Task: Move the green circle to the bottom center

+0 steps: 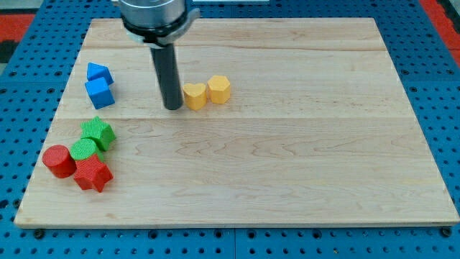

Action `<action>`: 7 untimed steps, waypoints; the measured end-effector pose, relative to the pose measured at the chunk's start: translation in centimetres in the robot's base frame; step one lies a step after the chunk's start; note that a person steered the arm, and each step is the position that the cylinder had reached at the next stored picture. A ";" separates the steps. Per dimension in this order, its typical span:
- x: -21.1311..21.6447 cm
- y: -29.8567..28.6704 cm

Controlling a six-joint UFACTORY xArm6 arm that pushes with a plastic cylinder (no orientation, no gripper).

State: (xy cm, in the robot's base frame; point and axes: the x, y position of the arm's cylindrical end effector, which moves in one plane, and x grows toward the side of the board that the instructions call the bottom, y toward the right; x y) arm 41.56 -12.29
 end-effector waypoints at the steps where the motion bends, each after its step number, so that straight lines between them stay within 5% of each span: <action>1: 0.1 -6.6; 4: 5.1 -14.8; 7: 10.1 -4.1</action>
State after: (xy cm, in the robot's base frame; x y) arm 51.66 -16.35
